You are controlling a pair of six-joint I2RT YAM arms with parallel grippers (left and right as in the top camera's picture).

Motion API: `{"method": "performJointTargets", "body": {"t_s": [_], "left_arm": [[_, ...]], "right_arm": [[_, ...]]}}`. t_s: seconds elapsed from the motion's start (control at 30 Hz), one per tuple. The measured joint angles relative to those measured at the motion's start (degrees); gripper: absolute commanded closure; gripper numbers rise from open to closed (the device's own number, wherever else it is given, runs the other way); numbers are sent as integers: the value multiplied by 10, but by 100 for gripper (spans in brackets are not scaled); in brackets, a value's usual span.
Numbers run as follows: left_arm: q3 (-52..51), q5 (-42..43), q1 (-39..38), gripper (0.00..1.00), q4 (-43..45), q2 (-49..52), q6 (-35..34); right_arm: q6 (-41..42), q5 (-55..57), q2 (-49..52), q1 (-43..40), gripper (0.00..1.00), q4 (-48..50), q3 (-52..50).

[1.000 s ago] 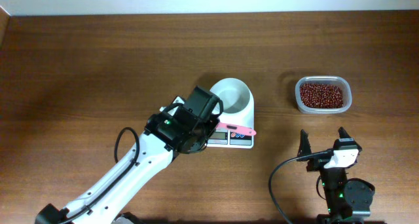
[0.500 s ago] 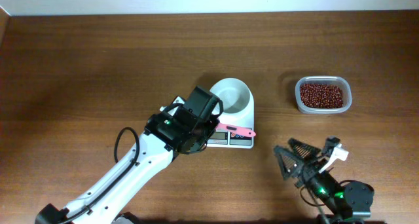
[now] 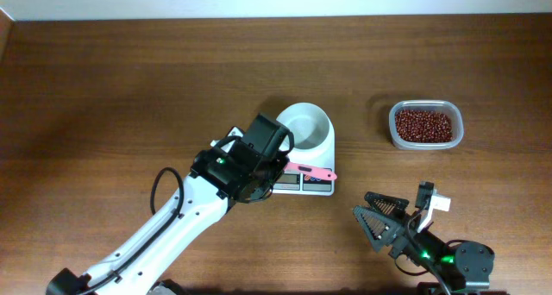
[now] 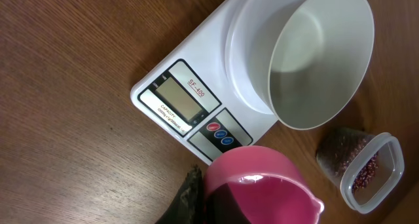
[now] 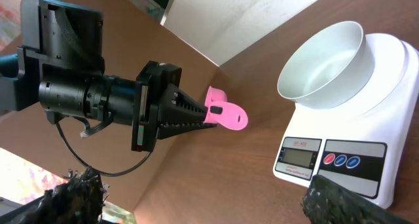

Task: Scoop and weigh 50g on scale
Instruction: 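Raise the right gripper and move it toward the scoop handle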

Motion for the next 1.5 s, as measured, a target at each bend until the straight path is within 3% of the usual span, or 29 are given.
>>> {"method": "performJointTargets", "body": {"t_s": [0.13, 0.3, 0.4, 0.5, 0.63, 0.77, 0.93, 1.03, 1.17, 1.33, 1.4, 1.5], "left_arm": [[0, 0, 0, 100, 0, 0, 0], [0, 0, 0, 100, 0, 0, 0], [0, 0, 0, 100, 0, 0, 0], [0, 0, 0, 100, 0, 0, 2], [0, 0, 0, 100, -1, 0, 2], [0, 0, 0, 100, -9, 0, 2], [0, 0, 0, 100, -13, 0, 2], [0, 0, 0, 100, -13, 0, 2], [0, -2, 0, 100, -13, 0, 2], [0, -2, 0, 100, -13, 0, 2], [0, -2, 0, 100, -13, 0, 2], [0, -2, 0, 100, -13, 0, 2]], "right_arm": [[-11, 8, 20, 0, 1, -17, 20], [-31, 83, 154, 0, 0, -66, 88], [-90, 166, 255, 0, 0, -177, 157], [-182, 292, 331, 0, 1, -297, 289], [-241, 394, 424, 0, 1, -277, 392], [-251, 428, 520, -5, 0, -277, 426], [-255, 363, 546, -45, 5, -372, 457], [-264, 263, 522, -79, 5, -474, 463], [-339, 133, 482, -89, 7, -631, 467], [-416, 93, 452, -89, 8, -675, 467], [-464, 58, 447, -89, 16, -679, 467], [-520, 9, 447, -90, 18, -701, 467]]}}
